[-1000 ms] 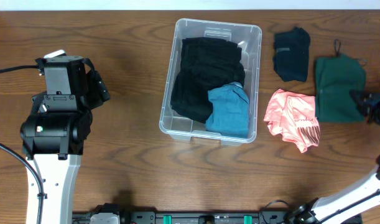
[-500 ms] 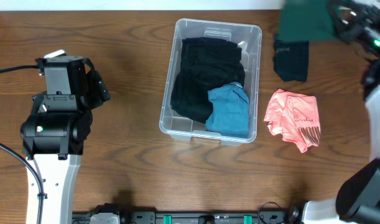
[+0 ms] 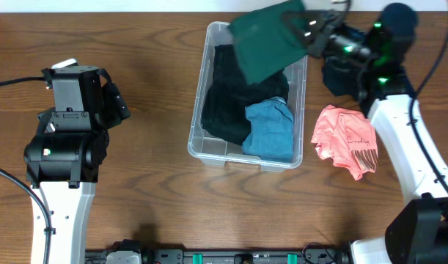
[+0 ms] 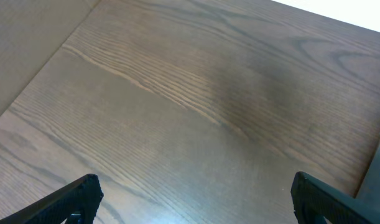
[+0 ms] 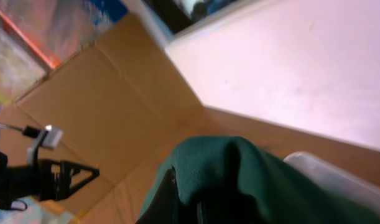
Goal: Pack container
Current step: 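Lift the green garment and carry it over the container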
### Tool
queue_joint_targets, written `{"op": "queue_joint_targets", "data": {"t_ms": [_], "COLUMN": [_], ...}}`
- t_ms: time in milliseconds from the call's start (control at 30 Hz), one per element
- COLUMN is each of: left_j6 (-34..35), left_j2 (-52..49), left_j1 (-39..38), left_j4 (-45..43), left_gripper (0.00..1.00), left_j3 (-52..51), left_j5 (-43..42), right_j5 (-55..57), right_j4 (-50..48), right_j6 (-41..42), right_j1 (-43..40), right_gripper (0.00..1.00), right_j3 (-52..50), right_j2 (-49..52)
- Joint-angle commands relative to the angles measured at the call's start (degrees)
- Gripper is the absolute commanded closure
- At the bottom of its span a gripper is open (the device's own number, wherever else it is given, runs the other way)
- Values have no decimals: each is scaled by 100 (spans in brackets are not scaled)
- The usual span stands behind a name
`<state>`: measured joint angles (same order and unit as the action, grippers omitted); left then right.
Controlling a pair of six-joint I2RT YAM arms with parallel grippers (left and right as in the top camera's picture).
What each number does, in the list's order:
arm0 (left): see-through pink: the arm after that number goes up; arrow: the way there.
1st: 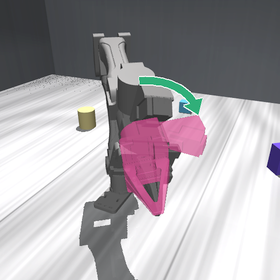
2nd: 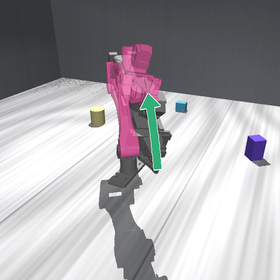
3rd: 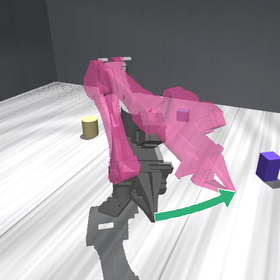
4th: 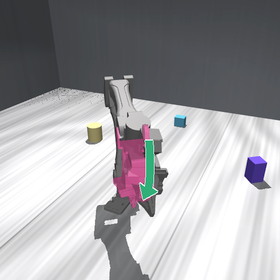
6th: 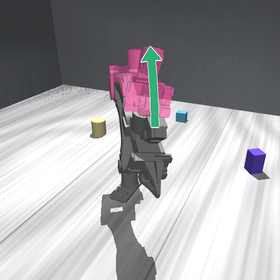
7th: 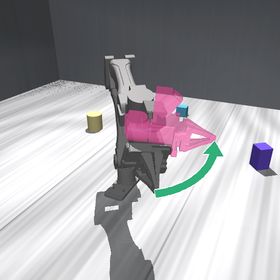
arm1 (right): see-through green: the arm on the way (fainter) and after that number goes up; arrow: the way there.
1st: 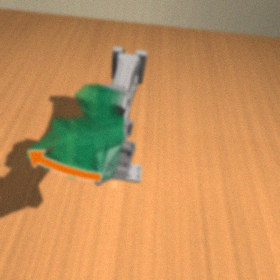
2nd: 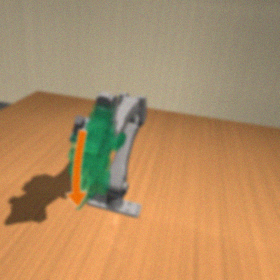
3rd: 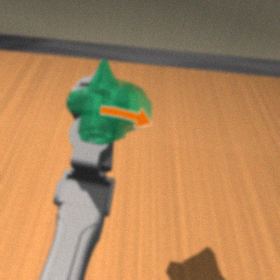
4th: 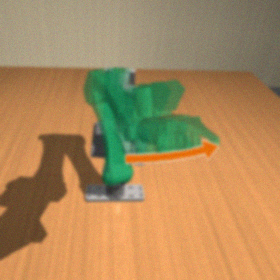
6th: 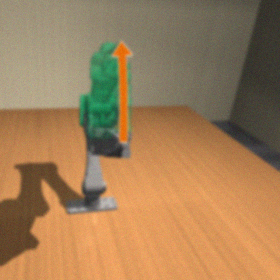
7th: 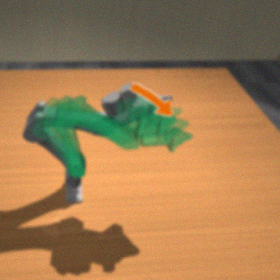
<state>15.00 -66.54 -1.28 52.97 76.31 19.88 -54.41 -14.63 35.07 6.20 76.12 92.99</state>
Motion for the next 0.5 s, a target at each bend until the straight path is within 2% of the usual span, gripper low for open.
{"op": "queue_joint_targets", "data": {"t_ms": [0,167,467], "left_j6": [28,28,28], "left_j2": [-13,-13,-13], "left_j1": [24,24,24], "left_j4": [13,13,13], "left_gripper": [2,2,2], "left_j3": [-11,-11,-11], "left_j5": [74,74,74], "right_j5": [763,1779,2140], "right_j4": [365,1064,555], "right_j6": [-669,-1252,-942], "right_j1": [317,645,870], "right_gripper": [99,99,99], "right_j3": [26,26,26], "right_j2": [4,120,765]}}
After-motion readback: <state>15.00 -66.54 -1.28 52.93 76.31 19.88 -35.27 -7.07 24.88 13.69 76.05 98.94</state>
